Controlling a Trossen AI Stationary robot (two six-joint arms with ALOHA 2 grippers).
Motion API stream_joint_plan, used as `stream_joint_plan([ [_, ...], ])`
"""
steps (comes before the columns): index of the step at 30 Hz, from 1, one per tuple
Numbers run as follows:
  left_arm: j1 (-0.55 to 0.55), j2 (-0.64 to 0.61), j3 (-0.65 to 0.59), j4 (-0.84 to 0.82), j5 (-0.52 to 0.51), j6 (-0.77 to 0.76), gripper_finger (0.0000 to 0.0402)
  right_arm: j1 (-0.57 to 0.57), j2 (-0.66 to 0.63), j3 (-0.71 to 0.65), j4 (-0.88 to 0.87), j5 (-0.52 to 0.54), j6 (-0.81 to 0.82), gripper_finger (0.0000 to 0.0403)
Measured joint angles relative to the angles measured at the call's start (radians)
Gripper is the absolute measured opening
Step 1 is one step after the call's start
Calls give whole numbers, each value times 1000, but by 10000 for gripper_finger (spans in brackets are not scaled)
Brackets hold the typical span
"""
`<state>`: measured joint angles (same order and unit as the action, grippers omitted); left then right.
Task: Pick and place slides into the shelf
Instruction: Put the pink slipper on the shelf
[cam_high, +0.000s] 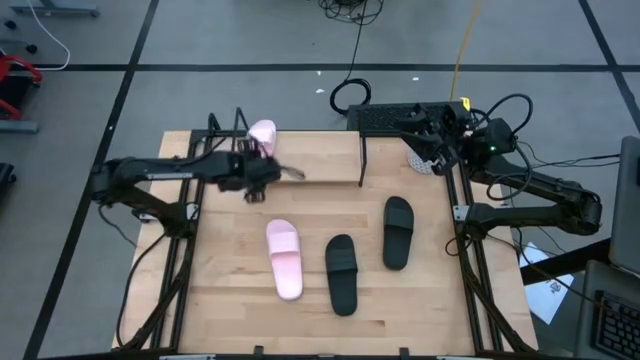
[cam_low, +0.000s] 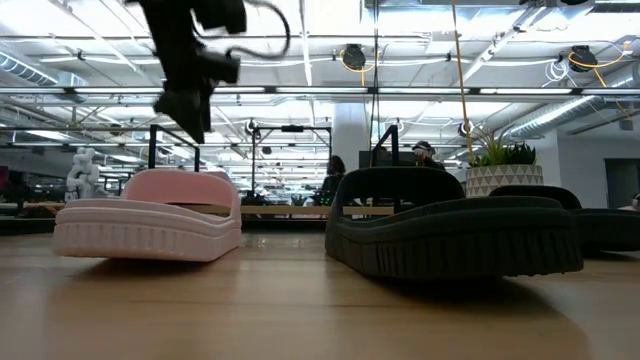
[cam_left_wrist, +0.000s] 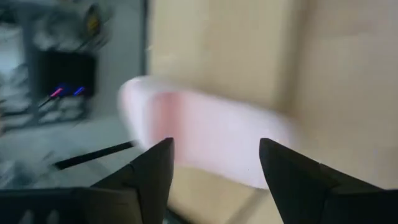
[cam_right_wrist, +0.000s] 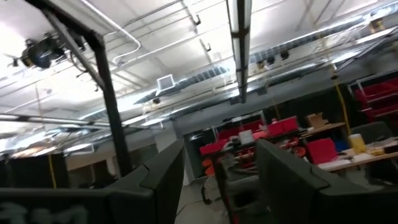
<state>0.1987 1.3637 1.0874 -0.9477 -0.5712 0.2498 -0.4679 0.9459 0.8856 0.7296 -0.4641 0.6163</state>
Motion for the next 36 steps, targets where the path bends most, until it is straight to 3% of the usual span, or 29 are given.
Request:
stream_joint_plan([
  [7, -259, -79, 0, -38, 231, -228, 237, -10, 0, 0, -2, 49, -3, 185],
  [16, -522, -28, 38, 39, 521, -695, 237, -30, 0, 0, -10, 41, 62, 185],
  [19, -586, 27, 142, 34, 522, -794, 237, -30, 0, 0, -15, 14, 79, 185],
  [27, -671, 268, 404, -87, 459, -836, 237, -30, 0, 0, -15, -109, 164, 185],
  [31, -685, 392, 451, -224, 448, -908, 237, -30, 0, 0, -13, -178, 194, 185],
  [36, -688, 488, 457, -271, 382, -1004, 236, -29, -1, 0, -10, -227, 214, 185],
])
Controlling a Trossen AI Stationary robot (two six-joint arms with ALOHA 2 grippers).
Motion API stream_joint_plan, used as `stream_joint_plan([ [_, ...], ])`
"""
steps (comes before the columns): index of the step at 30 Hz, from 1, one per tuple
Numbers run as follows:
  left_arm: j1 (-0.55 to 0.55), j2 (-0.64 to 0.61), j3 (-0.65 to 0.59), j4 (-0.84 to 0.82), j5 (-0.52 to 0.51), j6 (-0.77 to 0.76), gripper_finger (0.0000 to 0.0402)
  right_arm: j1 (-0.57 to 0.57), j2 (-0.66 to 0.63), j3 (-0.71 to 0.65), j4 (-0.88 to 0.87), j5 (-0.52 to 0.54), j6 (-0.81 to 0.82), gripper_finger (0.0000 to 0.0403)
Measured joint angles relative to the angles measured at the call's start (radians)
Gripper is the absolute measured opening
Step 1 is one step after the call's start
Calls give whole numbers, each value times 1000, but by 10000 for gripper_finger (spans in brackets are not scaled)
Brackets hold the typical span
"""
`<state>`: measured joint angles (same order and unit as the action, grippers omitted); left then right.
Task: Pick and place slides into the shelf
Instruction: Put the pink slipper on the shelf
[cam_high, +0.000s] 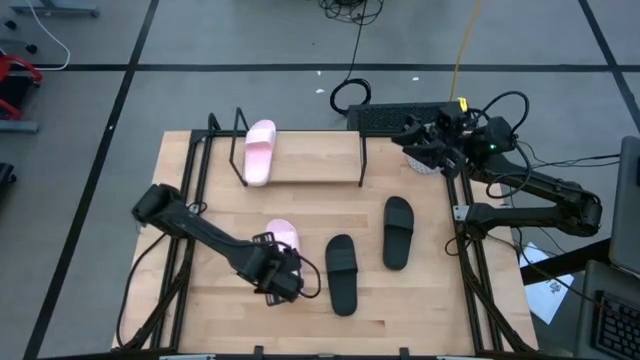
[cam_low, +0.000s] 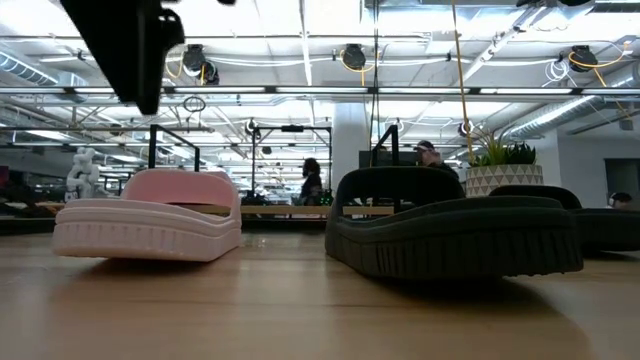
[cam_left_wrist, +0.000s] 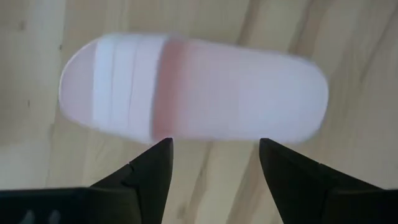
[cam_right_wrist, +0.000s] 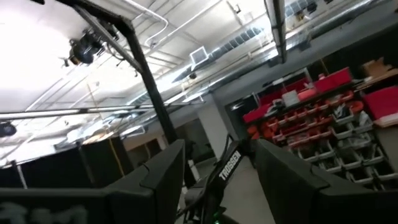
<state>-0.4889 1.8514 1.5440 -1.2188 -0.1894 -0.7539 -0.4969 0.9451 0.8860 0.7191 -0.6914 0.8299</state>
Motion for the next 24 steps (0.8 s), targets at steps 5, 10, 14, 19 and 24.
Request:
stream_joint_plan([
  [5, 0, 34, 1, 17, -84, -25, 236, 0, 0, 0, 1, -21, 0, 185],
  [10, 1, 36, 1, 16, -160, -44, 236, 0, 0, 0, 2, -23, 0, 185],
  [14, 1, 36, 1, 15, -163, -42, 236, 1, 0, 0, 2, -47, 0, 185],
  [19, 1, 36, 1, 5, -190, -26, 236, 1, 0, 0, 2, -74, -1, 185],
  [24, 3, 36, 1, -4, -205, -7, 236, 1, 0, 0, 2, -74, -4, 185],
])
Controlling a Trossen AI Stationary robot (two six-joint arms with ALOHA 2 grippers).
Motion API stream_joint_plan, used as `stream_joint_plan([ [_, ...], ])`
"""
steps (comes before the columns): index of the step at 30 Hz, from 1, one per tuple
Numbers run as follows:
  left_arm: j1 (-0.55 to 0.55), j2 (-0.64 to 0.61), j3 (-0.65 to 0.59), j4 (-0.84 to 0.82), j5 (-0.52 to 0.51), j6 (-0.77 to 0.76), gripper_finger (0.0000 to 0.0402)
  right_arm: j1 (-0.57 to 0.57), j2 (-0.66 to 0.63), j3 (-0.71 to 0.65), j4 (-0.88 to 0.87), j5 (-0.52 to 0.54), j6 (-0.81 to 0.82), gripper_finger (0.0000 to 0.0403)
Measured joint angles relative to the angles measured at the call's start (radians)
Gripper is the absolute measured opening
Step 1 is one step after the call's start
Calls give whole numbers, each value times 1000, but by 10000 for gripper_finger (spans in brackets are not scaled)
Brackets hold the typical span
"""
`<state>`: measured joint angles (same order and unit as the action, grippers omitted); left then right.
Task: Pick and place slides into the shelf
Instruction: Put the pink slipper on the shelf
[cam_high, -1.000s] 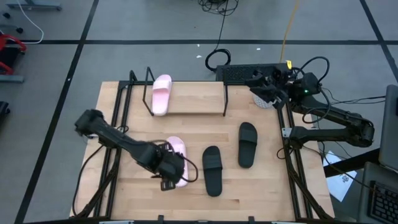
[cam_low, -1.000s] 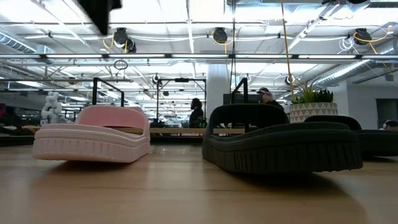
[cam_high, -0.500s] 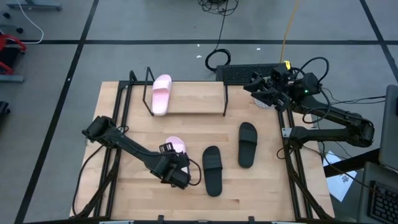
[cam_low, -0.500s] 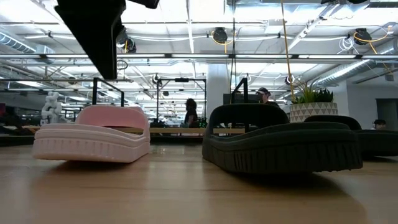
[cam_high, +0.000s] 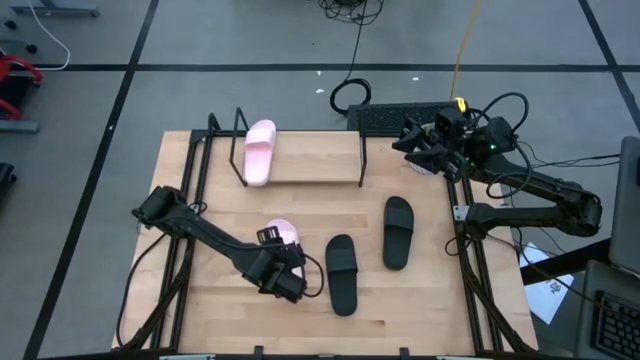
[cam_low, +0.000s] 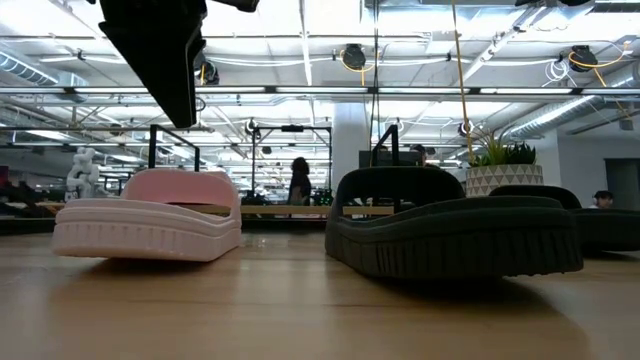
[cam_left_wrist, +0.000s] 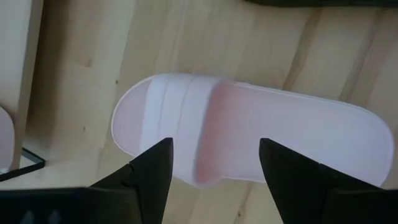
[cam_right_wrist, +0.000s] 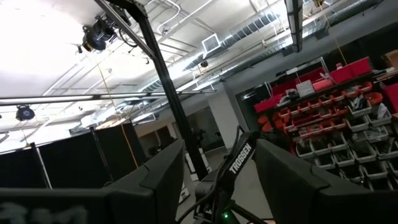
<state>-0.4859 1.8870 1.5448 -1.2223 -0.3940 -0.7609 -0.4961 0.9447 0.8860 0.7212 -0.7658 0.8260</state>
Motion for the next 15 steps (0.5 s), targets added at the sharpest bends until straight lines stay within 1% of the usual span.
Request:
stream_joint_plan([
  [8, 20, 0, 0, 2, 5, -3, 236, 0, 0, 0, 0, -1, -8, 185],
  [15, 15, 2, 0, 8, 13, 0, 236, 0, 0, 0, 0, -2, -8, 185],
])
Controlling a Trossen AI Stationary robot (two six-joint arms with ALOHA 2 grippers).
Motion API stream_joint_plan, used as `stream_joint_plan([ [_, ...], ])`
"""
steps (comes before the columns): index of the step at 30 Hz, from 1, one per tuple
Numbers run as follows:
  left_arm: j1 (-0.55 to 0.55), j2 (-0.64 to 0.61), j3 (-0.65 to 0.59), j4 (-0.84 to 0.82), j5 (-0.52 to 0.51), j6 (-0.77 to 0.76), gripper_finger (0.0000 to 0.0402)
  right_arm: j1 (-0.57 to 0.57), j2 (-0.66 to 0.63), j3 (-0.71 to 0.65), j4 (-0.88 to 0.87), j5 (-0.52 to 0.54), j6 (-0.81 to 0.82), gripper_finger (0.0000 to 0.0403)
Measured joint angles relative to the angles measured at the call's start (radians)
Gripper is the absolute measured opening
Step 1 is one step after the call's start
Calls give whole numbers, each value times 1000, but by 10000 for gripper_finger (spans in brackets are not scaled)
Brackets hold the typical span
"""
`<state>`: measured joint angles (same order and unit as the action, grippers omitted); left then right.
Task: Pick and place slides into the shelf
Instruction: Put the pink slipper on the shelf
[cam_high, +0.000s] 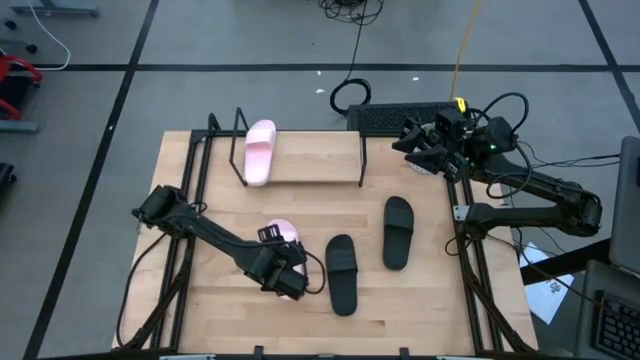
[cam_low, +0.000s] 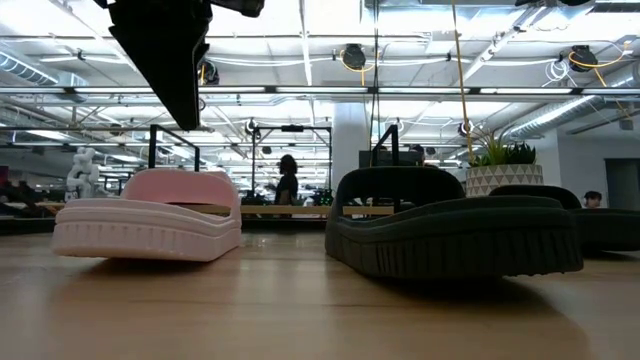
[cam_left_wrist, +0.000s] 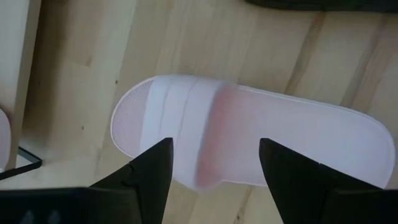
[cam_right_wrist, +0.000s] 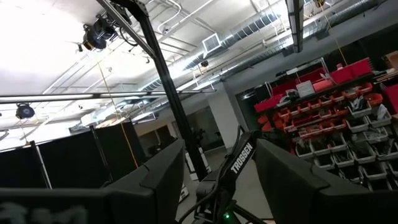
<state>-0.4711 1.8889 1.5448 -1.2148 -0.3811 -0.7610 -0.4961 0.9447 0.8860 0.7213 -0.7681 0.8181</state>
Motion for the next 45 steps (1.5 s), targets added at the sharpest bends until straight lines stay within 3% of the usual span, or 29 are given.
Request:
stream_joint_plan([
  [7, -4, 55, -1, -11, -15, 17, 236, 0, 0, 0, 0, -1, 0, 185],
  [18, 16, 88, -1, -25, -157, 3, 236, 0, 0, 0, 0, -1, -19, 185],
  [28, 11, 88, -1, -10, -65, 19, 236, 0, 0, 0, 0, -23, -19, 185],
  [45, 26, 88, -85, -11, -78, 19, 236, 0, 0, 0, 0, -23, -26, 185],
])
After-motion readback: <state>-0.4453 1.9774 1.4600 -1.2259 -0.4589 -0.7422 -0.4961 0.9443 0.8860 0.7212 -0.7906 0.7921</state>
